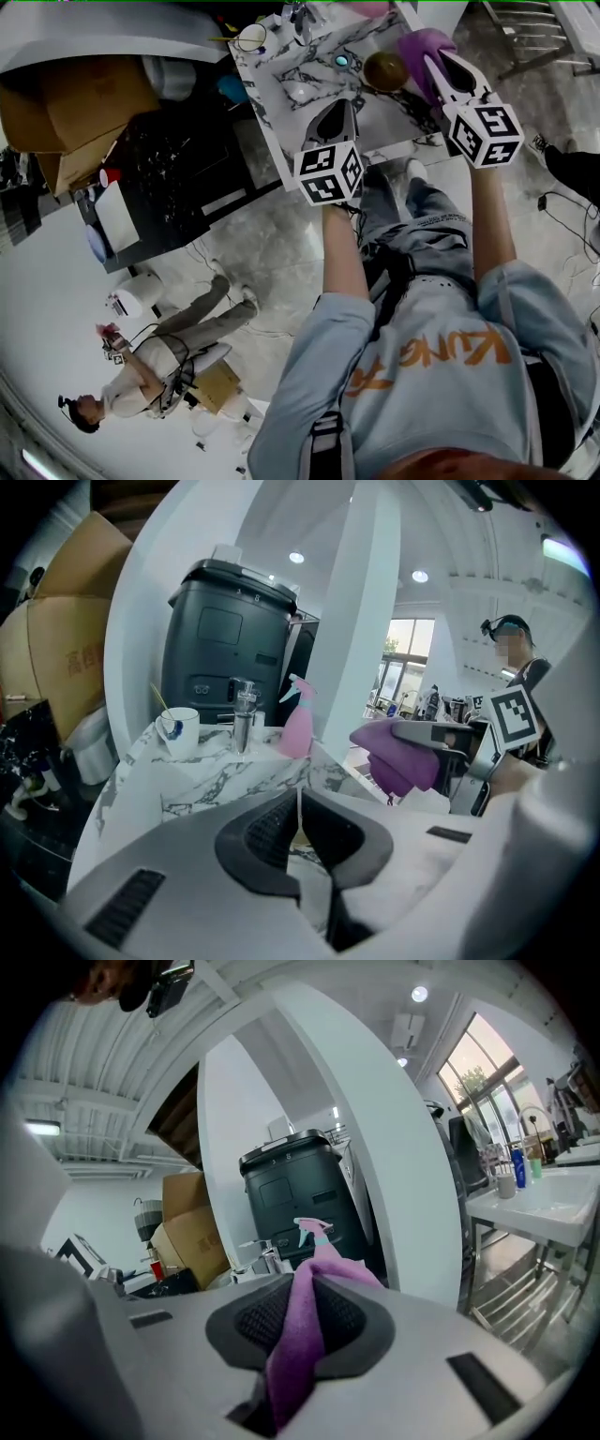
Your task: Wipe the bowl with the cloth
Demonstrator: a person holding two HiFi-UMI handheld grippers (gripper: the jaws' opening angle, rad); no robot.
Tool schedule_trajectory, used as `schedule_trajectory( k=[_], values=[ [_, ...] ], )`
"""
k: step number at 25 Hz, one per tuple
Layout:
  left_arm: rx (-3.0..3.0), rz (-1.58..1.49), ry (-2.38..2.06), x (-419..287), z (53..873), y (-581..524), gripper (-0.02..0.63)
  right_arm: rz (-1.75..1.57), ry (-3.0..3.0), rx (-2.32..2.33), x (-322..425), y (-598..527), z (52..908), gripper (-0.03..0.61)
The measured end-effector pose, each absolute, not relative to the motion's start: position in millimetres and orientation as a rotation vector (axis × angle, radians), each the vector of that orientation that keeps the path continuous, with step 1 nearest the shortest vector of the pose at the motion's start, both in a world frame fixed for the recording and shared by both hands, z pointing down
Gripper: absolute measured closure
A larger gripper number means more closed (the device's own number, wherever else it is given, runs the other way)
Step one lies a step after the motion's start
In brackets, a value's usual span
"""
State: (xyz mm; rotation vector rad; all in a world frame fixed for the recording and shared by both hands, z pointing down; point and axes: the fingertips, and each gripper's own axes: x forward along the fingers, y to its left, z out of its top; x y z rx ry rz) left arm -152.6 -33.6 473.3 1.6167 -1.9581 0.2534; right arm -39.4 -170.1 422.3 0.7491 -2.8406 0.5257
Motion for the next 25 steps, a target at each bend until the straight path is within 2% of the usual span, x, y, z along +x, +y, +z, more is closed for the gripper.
schedule_trajectory(
  k=[11, 25],
  values=[
    [1.633, 0.322, -1.831, -170.2, 513.6, -80.3, 0.589, 0.654, -2.794, 0.956, -18.5, -202.4, 443.4, 0.503],
    [1.58, 0.364, -1.561, -169.0, 605.0, -116.3, 0.588, 0.592, -2.732, 0.952, -30.6, -204.5, 470.4, 0.503]
  ],
)
